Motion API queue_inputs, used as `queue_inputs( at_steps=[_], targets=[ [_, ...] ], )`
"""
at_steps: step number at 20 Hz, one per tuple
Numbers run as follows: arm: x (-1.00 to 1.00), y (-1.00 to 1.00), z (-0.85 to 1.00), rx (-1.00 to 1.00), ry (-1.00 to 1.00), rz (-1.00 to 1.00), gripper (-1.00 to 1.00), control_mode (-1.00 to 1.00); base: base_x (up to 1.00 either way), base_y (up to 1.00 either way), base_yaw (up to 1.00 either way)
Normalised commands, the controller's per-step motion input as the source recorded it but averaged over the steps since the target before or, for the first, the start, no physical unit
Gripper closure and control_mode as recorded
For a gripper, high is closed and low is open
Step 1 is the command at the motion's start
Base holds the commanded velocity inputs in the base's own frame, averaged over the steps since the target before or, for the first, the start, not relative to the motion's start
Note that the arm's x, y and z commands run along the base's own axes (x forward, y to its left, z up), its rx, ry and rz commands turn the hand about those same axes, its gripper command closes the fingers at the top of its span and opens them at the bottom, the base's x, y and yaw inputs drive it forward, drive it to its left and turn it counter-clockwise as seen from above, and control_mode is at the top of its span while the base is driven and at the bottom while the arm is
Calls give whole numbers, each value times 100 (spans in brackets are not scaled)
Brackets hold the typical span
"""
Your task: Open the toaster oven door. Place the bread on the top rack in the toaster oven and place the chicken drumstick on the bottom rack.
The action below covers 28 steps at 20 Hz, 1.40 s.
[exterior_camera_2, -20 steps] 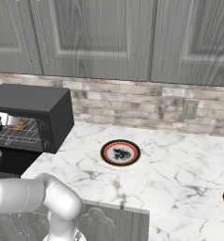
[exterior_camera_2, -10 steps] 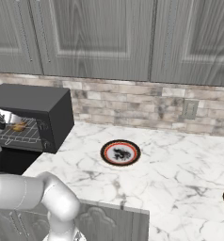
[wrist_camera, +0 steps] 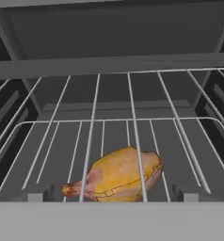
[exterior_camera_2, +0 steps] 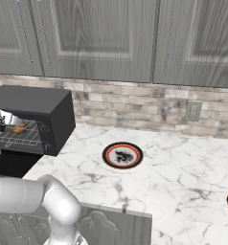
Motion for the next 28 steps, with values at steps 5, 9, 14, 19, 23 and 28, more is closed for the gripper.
queue_inputs(
  at_steps=[5, 9, 14, 19, 23, 28],
  targets=[
    [-35, 17, -17, 9, 5, 0, -100, -100, 0, 0, 0],
    [-44, 15, -15, 11, 9, 0, -100, -100, 0, 0, 0],
    [-49, 13, -13, 11, 14, 0, -100, -100, 0, 0, 0],
    [-58, 7, -13, 12, 24, 0, -100, -100, 0, 0, 0],
    [-61, 5, -12, 13, 28, 0, -100, -100, 0, 0, 0],
    [-64, 5, -15, 8, 27, 0, -100, -100, 0, 0, 0]
  ],
)
